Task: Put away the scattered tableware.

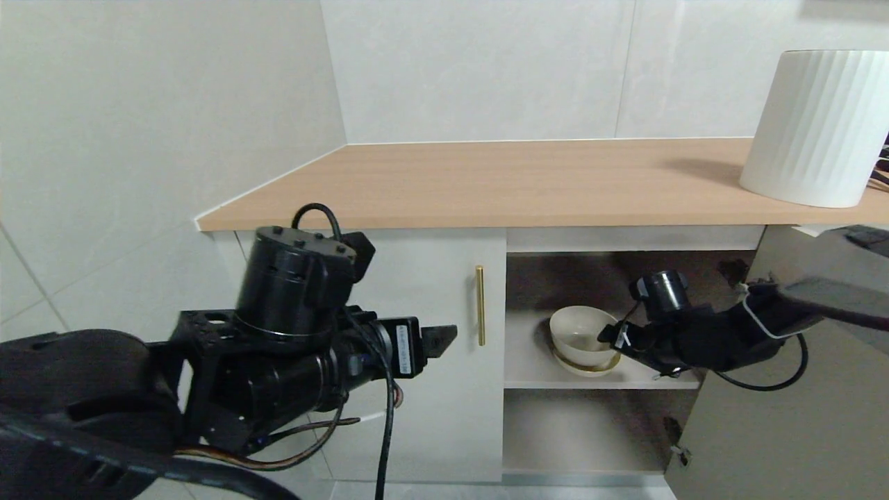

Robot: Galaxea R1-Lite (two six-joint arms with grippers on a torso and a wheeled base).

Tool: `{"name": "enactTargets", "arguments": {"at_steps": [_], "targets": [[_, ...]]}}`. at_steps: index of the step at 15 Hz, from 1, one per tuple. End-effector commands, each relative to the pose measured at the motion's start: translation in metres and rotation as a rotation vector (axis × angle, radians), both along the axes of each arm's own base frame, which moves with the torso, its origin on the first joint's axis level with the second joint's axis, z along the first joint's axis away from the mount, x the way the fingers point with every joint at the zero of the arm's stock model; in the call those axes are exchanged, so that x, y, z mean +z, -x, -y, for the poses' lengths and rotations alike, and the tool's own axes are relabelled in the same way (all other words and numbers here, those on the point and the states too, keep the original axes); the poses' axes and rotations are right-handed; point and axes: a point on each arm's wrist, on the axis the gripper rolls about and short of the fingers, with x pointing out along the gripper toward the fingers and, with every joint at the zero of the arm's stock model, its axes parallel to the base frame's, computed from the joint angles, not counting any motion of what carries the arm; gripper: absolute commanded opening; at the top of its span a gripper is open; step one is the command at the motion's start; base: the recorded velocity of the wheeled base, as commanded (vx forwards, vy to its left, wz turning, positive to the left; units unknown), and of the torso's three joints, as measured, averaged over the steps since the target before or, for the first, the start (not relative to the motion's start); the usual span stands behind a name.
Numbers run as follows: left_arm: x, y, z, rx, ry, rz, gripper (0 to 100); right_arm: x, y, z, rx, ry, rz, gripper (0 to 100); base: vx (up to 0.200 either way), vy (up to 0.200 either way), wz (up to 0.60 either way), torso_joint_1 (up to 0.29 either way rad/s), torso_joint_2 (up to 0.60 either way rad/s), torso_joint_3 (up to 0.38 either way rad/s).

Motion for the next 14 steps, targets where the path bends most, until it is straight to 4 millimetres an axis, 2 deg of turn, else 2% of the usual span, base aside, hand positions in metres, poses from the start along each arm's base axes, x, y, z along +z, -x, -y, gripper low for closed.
{"name": "enactTargets", "arguments": {"at_steps": [1,3,5,7,10,12,14], "targets": [[0.036,0.023,-0.036,0.044,0.055,0.063,100,0.079,0.075,0.000,0.191,-0.027,0.100,100,0.000,0.000,0.00,0.000,0.00,0.000],[0.045,0.051,-0.057,0.037,0.052,0.046,100,0.116,0.114,0.007,0.266,-0.040,0.116,100,0.000,0.000,0.00,0.000,0.00,0.000],[0.048,0.077,-0.075,-0.010,0.084,0.061,100,0.138,0.158,0.014,0.347,-0.025,0.076,100,0.000,0.000,0.00,0.000,0.00,0.000],[0.049,0.079,-0.091,-0.002,0.082,0.081,100,0.147,0.192,0.012,0.441,-0.049,0.078,100,0.000,0.000,0.00,0.000,0.00,0.000],[0.039,0.067,-0.083,-0.027,0.055,0.029,100,0.148,0.207,0.002,0.512,-0.047,0.087,100,0.000,0.000,0.00,0.000,0.00,0.000],[0.030,0.059,-0.078,-0.024,0.036,-0.013,100,0.137,0.204,-0.005,0.527,-0.034,0.042,100,0.000,0.000,0.00,0.000,0.00,0.000],[0.030,0.060,-0.079,-0.024,0.037,-0.012,100,0.135,0.203,-0.006,0.520,-0.021,0.035,100,-0.200,0.000,0.00,0.002,0.00,0.009]]}}
